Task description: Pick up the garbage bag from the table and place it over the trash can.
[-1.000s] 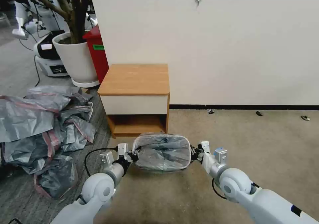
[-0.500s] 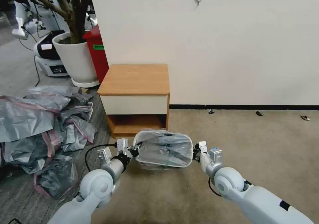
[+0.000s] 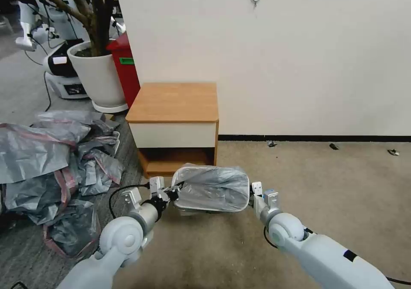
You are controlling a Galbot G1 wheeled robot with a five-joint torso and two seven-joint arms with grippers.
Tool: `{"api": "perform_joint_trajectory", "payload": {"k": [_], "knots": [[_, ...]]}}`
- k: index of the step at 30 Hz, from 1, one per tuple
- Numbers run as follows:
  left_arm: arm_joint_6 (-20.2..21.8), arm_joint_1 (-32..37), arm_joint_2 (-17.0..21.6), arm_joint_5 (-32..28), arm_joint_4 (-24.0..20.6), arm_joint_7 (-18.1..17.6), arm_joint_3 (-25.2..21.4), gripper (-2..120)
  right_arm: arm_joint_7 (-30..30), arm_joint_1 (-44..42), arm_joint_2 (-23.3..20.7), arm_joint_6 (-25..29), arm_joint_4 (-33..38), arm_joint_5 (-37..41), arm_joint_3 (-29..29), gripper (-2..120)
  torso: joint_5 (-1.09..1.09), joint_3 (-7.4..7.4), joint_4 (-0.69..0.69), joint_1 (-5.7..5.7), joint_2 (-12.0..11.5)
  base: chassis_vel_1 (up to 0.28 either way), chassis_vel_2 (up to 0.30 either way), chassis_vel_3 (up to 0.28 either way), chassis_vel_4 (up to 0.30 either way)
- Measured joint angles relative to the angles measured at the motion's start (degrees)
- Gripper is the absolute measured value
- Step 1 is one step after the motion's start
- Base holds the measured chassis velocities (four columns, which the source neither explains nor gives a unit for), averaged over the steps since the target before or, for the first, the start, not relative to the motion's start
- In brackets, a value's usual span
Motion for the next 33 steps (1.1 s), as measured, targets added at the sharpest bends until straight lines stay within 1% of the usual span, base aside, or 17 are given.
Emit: {"api": "perform_joint_trajectory", "payload": {"k": [11,14,16,18,19,21,22,23,25,27,28,29,30,32,33], "knots": [[0.4,0.2,0.3,-1.4,-0.2,-0.5,0.1,5,1.3,1.8,1.2,1.6,-2.3,-2.1,-2.0,0,0.0,0.0,0.0,0.0,0.0,0.0,0.0,0.0,0.0],[0.5,0.2,0.4,-1.3,-0.2,-0.5,0.2,5,3.0,1.9,1.3,1.8,-2.1,-2.7,-2.2,0,0.0,0.0,0.0,0.0,0.0,0.0,0.0,0.0,0.0],[0.5,0.0,0.5,-0.5,0.8,-0.4,0.2,5,5.1,1.6,1.1,1.8,-0.8,-2.9,-2.2,0,0.0,0.0,0.0,0.0,0.0,0.0,0.0,0.0,0.0],[0.5,-0.1,0.5,-0.3,1.2,-0.4,0.2,5,5.5,1.5,0.9,1.8,-0.4,-3.0,-2.2,1,0.0,0.0,0.0,0.0,0.0,0.0,0.0,0.0,0.0],[0.5,-0.3,0.5,-0.1,1.7,-0.4,0.2,5,5.9,1.3,0.7,1.7,0.2,-3.1,-2.2,7,0.0,0.0,0.0,0.0,0.0,0.0,0.0,0.0,0.0],[0.5,-0.4,0.4,0.0,2.0,-0.4,0.2,4,6.1,1.2,0.6,1.6,0.5,-3.2,-2.1,8,0.0,0.0,0.0,0.0,0.0,0.0,0.0,0.0,0.0],[0.4,-0.6,0.3,0.5,2.9,-0.4,0.4,3,6.7,0.9,0.3,1.3,1.4,-3.4,-1.9,17,0.0,0.0,0.0,0.0,0.0,0.0,0.0,0.0,0.0],[0.3,-0.9,0.1,1.0,3.7,-0.4,0.6,3,7.2,0.7,0.0,1.1,2.2,-3.5,-1.8,22,0.0,0.0,0.0,0.0,0.0,0.0,0.0,0.0,0.0],[0.3,-1.1,0.0,1.2,4.1,-0.4,0.6,3,7.4,0.6,-0.1,1.0,2.7,-3.5,-1.8,23,0.0,0.0,0.0,0.0,0.0,0.0,0.0,0.0,0.0],[0.0,-1.6,-0.5,1.8,5.5,-0.3,0.8,2,7.7,0.0,-0.9,0.7,4.1,-3.7,-1.3,36,0.0,0.0,0.0,0.0,0.0,0.0,0.0,0.0,0.0],[-0.1,-1.8,-0.7,1.9,5.8,-0.3,0.8,2,7.8,-0.1,-1.2,0.7,4.4,-3.7,-1.2,39,0.0,0.0,0.0,0.0,0.0,0.0,0.0,0.0,0.0],[-0.1,-1.8,-0.7,1.9,5.8,-0.3,0.8,2,7.8,-0.1,-1.2,0.7,4.4,-3.7,-1.2,39,0.0,0.0,0.0,0.0,0.0,0.0,0.0,0.0,0.0],[-0.2,-2.0,-1.0,2.0,6.4,-0.3,0.9,2,7.9,-0.4,-1.7,0.5,5.2,-3.8,-1.0,45,0.0,0.0,-0.01,0.0,0.0,0.0,0.0,0.0,0.0],[-0.3,-2.3,-1.2,2.1,6.9,-0.2,0.9,2,7.9,-0.6,-2.4,0.4,5.9,-3.8,-0.8,52,0.0,0.0,0.0,0.0,0.0,0.0,0.0,0.0,0.0],[-0.3,-2.3,-1.2,2.1,6.9,-0.2,0.9,2,7.9,-0.6,-2.4,0.4,5.9,-3.8,-0.8,52,0.0,0.0,0.0,0.0,0.0,0.0,0.0,0.0,0.0]]}}
